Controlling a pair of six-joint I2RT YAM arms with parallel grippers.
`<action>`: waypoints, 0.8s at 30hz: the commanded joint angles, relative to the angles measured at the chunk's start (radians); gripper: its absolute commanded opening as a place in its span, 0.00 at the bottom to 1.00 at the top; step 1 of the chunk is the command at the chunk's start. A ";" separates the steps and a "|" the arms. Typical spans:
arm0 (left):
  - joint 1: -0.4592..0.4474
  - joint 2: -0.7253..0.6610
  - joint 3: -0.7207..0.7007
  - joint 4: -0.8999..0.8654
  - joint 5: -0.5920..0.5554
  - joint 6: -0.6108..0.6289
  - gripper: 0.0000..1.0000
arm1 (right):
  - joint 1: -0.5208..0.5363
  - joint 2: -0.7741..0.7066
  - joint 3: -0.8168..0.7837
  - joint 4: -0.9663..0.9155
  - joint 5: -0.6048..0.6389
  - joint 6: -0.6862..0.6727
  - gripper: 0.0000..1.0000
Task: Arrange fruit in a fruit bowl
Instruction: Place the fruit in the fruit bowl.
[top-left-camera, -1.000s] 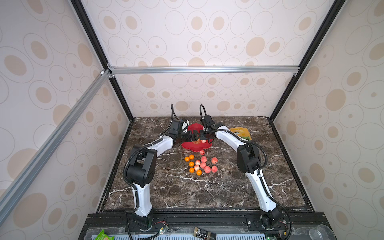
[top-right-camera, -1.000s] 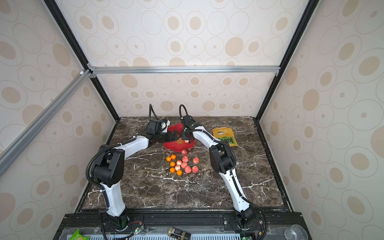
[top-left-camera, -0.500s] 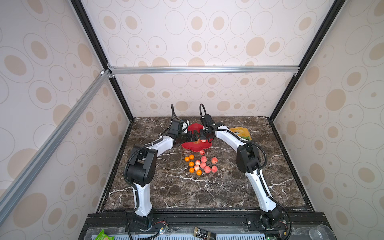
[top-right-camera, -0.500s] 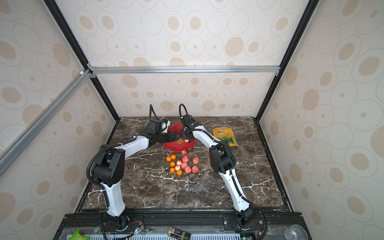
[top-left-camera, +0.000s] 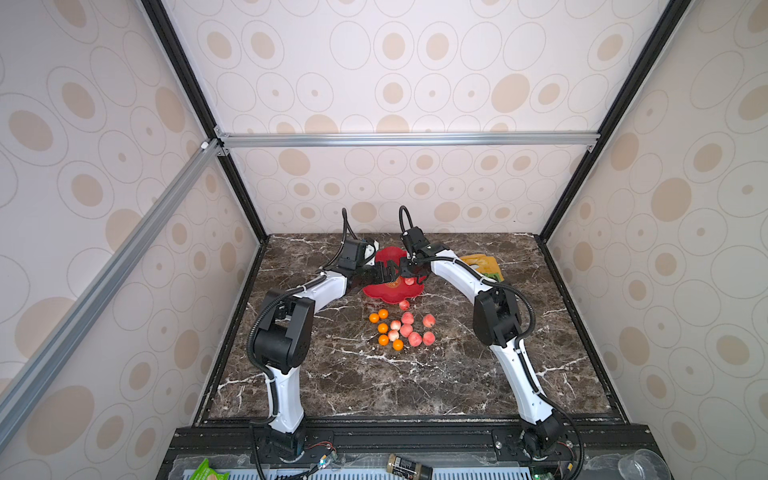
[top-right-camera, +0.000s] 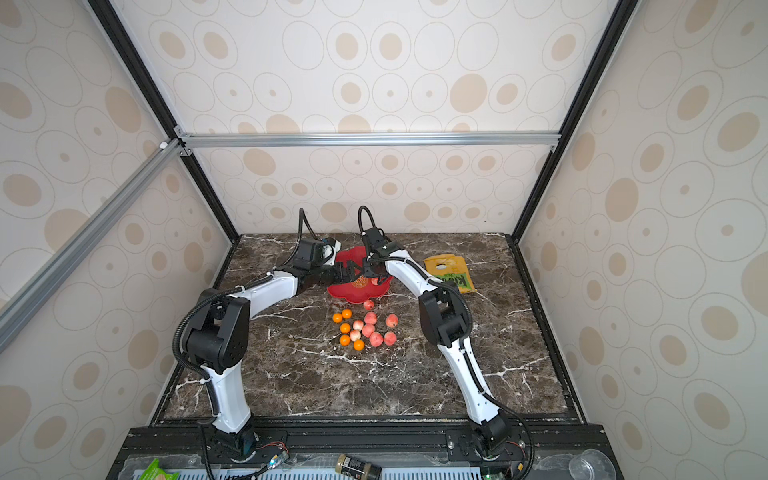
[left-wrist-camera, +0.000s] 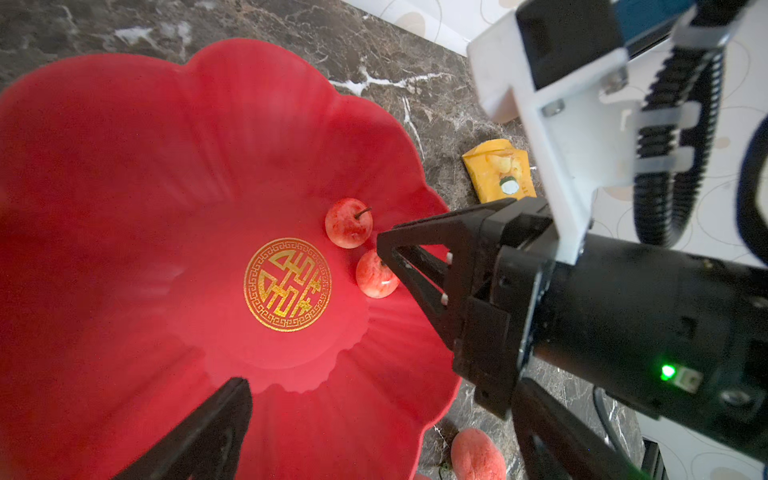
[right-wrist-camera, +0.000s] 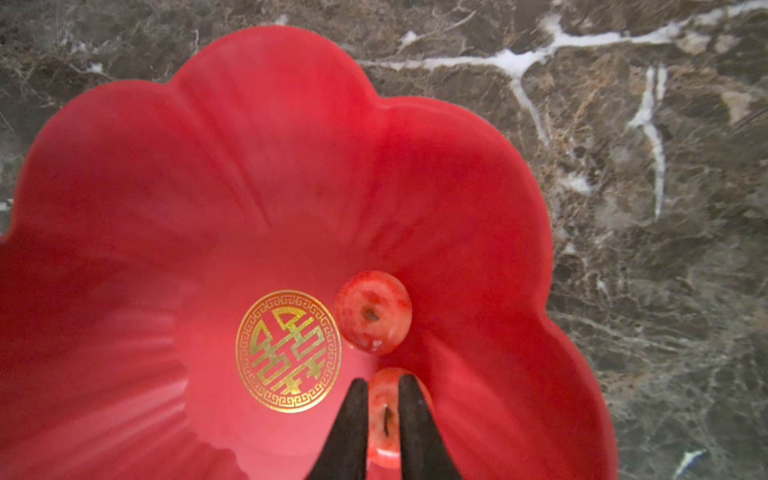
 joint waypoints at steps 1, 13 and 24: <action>0.002 -0.003 0.022 -0.002 0.005 0.025 0.98 | -0.002 0.001 0.028 -0.037 0.009 -0.011 0.20; -0.006 -0.168 -0.027 -0.024 -0.009 0.011 0.98 | -0.002 -0.222 -0.150 0.015 -0.008 -0.019 0.25; -0.036 -0.354 -0.170 -0.014 -0.037 -0.052 0.98 | 0.004 -0.464 -0.478 0.111 -0.054 -0.027 0.28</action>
